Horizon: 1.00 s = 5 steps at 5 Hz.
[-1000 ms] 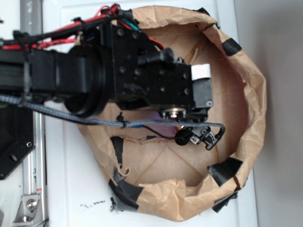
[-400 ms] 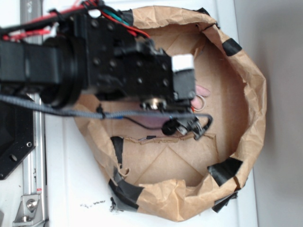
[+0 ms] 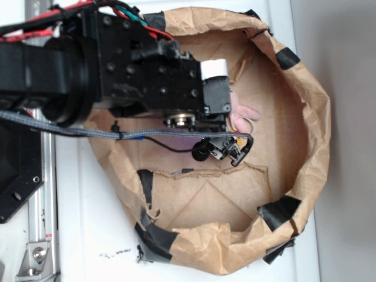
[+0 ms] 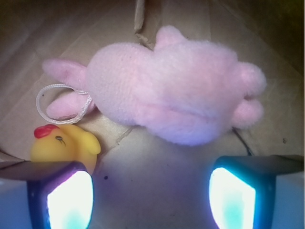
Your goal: Grab the yellow duck.
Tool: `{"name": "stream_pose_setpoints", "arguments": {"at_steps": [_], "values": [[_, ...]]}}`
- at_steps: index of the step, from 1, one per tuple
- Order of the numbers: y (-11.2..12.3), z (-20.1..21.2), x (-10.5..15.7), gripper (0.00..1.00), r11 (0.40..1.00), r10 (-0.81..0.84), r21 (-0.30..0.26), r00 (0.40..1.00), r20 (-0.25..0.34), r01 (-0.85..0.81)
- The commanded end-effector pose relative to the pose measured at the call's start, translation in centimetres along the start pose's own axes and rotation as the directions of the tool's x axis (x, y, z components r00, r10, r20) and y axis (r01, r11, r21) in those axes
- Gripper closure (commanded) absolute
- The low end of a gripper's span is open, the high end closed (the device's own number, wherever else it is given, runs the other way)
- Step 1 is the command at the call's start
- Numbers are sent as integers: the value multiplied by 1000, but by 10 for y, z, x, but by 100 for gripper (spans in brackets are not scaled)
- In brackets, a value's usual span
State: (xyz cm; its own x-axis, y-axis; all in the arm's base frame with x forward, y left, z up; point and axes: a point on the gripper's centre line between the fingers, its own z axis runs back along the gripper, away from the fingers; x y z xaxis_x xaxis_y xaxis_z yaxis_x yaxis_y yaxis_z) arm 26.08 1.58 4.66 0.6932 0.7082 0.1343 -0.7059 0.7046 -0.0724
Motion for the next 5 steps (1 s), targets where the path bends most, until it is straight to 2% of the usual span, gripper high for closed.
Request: {"name": "stream_pose_setpoints", "arguments": {"at_steps": [1, 3, 4, 5], "values": [[-4, 44, 20, 0, 994, 48, -97, 994, 93, -39], [-13, 29, 30, 0, 997, 51, -62, 996, 76, -46], [-14, 15, 24, 0, 999, 37, -30, 998, 42, -36], [-4, 1, 13, 0, 1000, 28, 7, 1000, 3, -28]]}}
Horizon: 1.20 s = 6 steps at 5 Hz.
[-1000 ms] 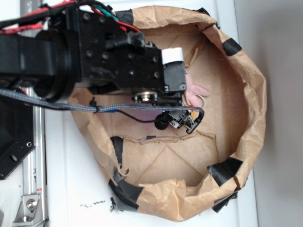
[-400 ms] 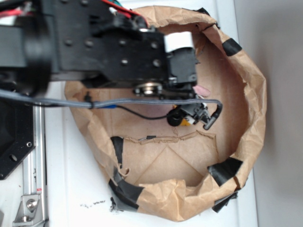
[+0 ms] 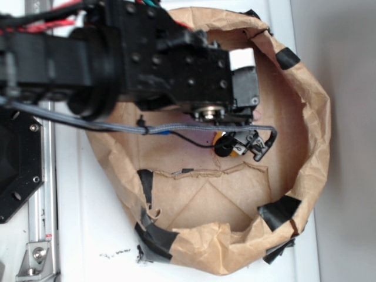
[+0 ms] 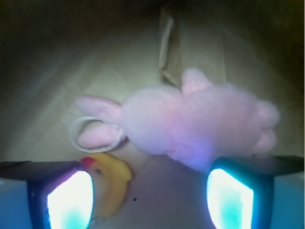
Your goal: Grab the yellow duck.
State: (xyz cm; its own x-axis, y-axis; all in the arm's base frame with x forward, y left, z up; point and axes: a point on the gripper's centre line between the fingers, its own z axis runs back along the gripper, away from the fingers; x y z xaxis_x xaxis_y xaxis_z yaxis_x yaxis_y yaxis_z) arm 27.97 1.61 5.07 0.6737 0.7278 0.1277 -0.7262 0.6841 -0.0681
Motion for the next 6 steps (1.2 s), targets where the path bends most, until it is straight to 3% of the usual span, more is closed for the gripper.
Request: {"name": "stream_pose_setpoints", "arguments": {"at_steps": [1, 3, 5, 6], "values": [[11, -14, -6, 0, 1000, -16, -1, 1000, -4, 16], [-21, -45, -9, 0, 996, -87, -17, 996, 1, 87], [-29, -45, -17, 0, 993, -118, -24, 993, -25, 118], [-30, -41, -18, 42, 992, -115, -56, 993, -19, 113]]}}
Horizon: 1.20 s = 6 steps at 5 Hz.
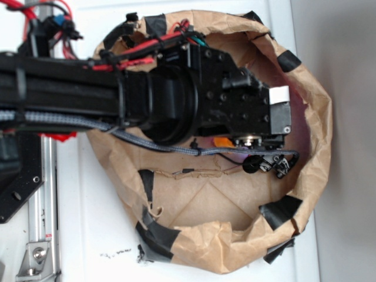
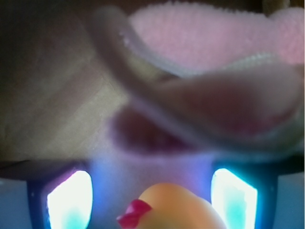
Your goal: Grab the yellow duck.
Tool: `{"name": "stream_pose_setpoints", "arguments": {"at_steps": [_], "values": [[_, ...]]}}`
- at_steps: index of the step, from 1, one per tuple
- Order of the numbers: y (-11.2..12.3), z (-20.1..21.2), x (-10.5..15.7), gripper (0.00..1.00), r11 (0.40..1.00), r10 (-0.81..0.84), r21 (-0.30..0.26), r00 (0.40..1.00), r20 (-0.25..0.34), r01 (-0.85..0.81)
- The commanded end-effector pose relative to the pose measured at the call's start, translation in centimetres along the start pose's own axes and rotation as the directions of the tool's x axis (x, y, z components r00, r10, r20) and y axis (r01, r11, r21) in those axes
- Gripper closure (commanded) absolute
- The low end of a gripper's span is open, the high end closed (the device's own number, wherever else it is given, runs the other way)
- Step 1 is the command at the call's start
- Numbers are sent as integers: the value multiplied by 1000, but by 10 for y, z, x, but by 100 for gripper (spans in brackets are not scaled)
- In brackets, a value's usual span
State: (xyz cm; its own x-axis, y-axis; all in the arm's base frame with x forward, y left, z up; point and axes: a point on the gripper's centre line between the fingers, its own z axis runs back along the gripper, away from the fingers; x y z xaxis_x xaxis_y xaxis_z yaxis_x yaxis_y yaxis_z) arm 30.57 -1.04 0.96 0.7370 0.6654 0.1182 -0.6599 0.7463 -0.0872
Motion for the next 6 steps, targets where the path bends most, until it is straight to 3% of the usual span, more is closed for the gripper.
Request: {"name": "stream_pose_setpoints", "arguments": {"at_steps": [1, 2, 3, 4, 5, 6], "values": [[3, 8, -10, 100, 999, 1, -43, 1000, -20, -2], [2, 32, -7, 100, 996, -56, -71, 998, 20, 58], [3, 80, 3, 100, 971, -152, -168, 983, 101, 168], [2, 129, 13, 100, 959, -199, -188, 976, 89, 213], [0, 151, 18, 100, 958, -214, -180, 975, 57, 221], [5, 146, 16, 100, 963, -216, -153, 975, 54, 221]]}}
